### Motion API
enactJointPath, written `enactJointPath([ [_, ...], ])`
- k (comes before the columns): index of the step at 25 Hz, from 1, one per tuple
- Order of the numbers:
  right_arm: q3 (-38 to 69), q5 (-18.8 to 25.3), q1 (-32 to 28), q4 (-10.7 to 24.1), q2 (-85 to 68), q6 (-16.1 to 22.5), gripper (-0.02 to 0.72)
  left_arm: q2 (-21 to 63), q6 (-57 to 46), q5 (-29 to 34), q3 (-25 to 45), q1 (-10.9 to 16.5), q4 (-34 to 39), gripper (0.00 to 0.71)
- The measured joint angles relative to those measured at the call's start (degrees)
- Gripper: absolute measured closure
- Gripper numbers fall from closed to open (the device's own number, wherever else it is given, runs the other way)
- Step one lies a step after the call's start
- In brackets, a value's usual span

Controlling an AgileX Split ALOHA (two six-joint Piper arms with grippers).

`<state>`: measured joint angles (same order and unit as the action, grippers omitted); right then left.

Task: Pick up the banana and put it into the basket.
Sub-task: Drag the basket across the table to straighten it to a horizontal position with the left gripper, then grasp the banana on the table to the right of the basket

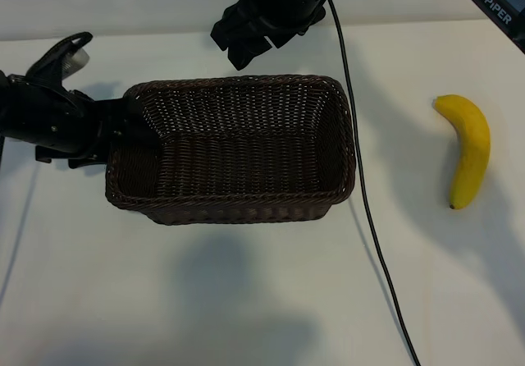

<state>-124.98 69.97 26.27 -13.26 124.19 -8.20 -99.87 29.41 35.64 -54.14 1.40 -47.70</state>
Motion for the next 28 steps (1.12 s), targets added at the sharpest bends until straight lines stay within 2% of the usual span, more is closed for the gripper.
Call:
enactJointPath([
  [3,0.0,0.0,0.0,0.0,0.0,0.0,0.122,1.7,-2.4,0.9,0.0,0.4,3.2,0.112],
  [10,0.0,0.0,0.0,0.0,0.0,-0.1,0.122,5.8,-6.2,4.9,-0.1,3.6,10.5,0.116],
  [14,0.0,0.0,0.0,0.0,0.0,-0.1,0.122,10.1,-7.3,6.2,-0.1,3.9,14.5,0.116],
  [23,0.0,0.0,0.0,0.0,0.0,1.4,0.122,17.3,-8.8,7.0,-0.1,3.9,15.9,0.117],
  [28,0.0,0.0,0.0,0.0,0.0,1.5,0.122,18.2,-10.1,7.8,-3.3,3.9,16.0,0.118],
])
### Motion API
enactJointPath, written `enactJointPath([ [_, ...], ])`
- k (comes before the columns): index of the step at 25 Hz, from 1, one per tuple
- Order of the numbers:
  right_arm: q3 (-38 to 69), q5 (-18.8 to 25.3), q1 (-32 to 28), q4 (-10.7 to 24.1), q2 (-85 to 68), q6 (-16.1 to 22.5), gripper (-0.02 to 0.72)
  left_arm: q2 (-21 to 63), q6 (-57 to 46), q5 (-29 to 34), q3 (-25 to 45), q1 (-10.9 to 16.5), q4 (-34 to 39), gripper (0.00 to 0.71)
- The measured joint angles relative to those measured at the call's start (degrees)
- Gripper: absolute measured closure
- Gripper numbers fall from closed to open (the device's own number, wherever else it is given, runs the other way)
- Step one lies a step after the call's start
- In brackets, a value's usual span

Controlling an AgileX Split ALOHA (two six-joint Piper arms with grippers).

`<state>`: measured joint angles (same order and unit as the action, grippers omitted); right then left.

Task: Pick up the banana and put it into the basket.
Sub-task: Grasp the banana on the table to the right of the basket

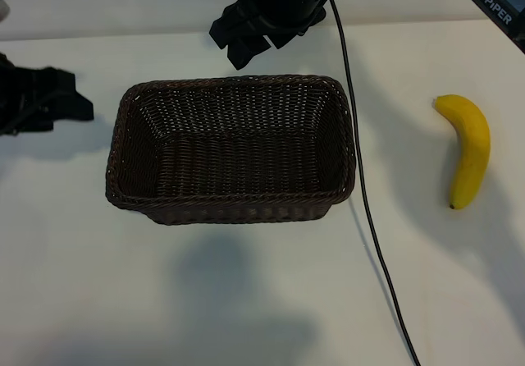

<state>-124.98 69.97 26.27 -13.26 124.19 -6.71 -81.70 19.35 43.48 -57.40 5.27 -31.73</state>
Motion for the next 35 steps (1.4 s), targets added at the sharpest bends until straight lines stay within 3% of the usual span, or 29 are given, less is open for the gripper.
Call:
enactJointPath([
  [6,0.0,0.0,0.0,1.5,-0.4,0.1,0.122,0.0,-1.4,3.5,-7.5,0.0,0.4,0.118],
  [12,-1.3,0.2,-0.3,8.7,-3.4,3.6,0.122,0.0,-1.6,4.0,-9.6,0.0,0.4,0.119],
  [14,-1.3,0.2,-1.3,9.6,-4.6,4.2,0.122,0.0,-1.6,4.1,-9.7,0.0,0.4,0.119],
  [23,1.4,0.1,-10.3,8.9,-5.8,4.5,0.122,-0.6,-1.6,4.3,-9.7,0.0,0.4,0.120],
  [35,9.3,0.1,-20.3,10.1,-10.1,1.6,0.151,-0.6,-1.6,3.9,-9.7,0.0,0.4,0.120],
])
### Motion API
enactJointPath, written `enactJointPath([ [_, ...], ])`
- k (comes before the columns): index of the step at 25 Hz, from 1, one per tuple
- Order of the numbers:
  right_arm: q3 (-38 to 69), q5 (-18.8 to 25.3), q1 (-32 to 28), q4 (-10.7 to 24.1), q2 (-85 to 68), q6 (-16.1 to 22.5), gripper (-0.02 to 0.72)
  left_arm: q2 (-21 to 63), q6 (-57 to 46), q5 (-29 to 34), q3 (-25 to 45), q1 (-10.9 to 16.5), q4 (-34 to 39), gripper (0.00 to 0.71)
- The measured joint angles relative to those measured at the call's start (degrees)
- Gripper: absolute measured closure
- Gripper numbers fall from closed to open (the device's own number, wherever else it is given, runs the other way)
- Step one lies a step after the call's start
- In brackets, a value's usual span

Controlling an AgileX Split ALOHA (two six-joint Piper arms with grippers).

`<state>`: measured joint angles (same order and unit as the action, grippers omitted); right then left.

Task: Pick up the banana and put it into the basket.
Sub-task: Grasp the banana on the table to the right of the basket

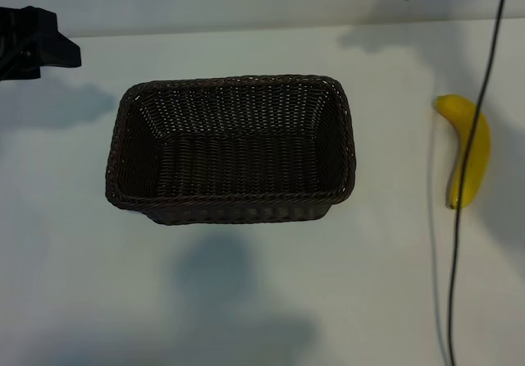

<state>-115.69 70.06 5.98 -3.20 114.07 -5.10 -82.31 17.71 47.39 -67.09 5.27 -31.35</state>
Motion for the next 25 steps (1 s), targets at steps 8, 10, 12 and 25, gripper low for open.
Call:
enactJointPath([
  [8,8.5,-0.1,-2.1,0.1,-3.6,-3.1,0.161,0.0,0.0,0.0,0.0,0.0,0.0,0.121],
  [10,11.6,-0.1,-2.9,0.2,-4.1,-3.2,0.161,0.0,0.0,0.0,0.0,0.0,0.0,0.121],
  [12,14.1,-0.2,-4.0,0.3,-4.4,-3.2,0.161,0.0,0.0,0.0,-0.1,0.0,0.0,0.121],
  [25,24.1,-0.3,-8.5,0.4,-4.6,-3.2,0.120,0.0,0.0,0.0,-0.1,0.0,0.0,0.121],
])
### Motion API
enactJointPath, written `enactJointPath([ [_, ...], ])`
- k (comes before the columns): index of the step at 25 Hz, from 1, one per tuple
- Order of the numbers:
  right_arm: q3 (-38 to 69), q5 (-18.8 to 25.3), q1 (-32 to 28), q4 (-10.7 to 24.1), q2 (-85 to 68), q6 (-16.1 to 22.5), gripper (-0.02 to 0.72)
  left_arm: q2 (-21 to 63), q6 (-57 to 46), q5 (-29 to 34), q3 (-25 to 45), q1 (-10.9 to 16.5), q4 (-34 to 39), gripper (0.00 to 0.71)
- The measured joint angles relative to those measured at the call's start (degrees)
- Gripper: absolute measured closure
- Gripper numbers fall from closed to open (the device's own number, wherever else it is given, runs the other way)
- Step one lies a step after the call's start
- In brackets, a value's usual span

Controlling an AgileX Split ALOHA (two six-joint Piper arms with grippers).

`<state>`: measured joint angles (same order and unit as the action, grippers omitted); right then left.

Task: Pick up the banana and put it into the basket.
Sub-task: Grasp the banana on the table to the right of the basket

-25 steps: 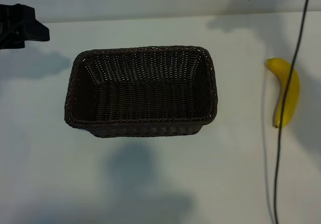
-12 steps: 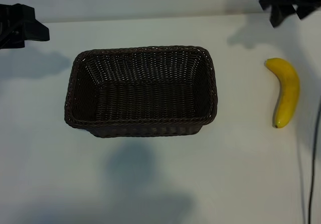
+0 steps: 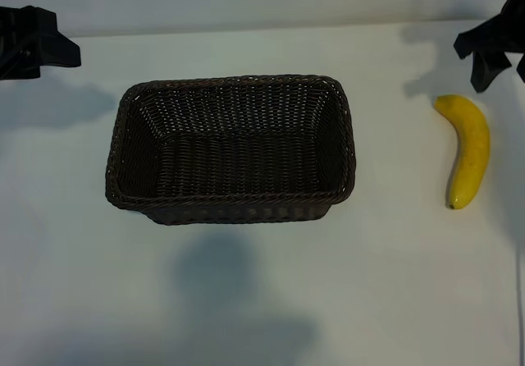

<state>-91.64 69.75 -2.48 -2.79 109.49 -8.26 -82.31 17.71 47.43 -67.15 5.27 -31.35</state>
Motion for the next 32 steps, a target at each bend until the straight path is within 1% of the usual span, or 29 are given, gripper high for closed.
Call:
enactJointPath([
  [2,2.1,-0.6,0.0,-0.2,0.0,0.0,0.120,0.0,0.1,0.0,0.0,0.0,0.0,0.122],
  [4,3.8,-2.6,0.0,-0.2,0.0,0.0,0.120,0.0,0.1,0.1,0.0,0.0,0.0,0.121],
  [8,7.6,-8.3,0.0,-0.6,0.0,0.1,0.120,0.0,0.1,0.1,0.0,0.0,0.0,0.121],
  [10,9.9,-11.9,0.0,-1.2,0.0,0.1,0.120,0.0,0.1,0.2,0.0,0.0,0.0,0.121],
  [15,14.8,-18.9,0.0,-1.4,0.0,0.1,0.120,0.0,0.1,0.2,0.0,0.0,0.0,0.121],
  [18,16.9,-22.3,0.0,-1.4,-0.1,0.1,0.120,0.0,0.1,0.3,0.0,0.0,0.0,0.121],
  [25,17.9,-25.1,0.0,-1.5,0.0,0.3,0.120,0.0,0.1,0.5,0.0,0.0,0.0,0.121],
  [32,17.9,-25.4,0.0,-1.5,2.6,0.5,0.120,0.0,0.0,1.0,0.0,0.0,0.0,0.122],
])
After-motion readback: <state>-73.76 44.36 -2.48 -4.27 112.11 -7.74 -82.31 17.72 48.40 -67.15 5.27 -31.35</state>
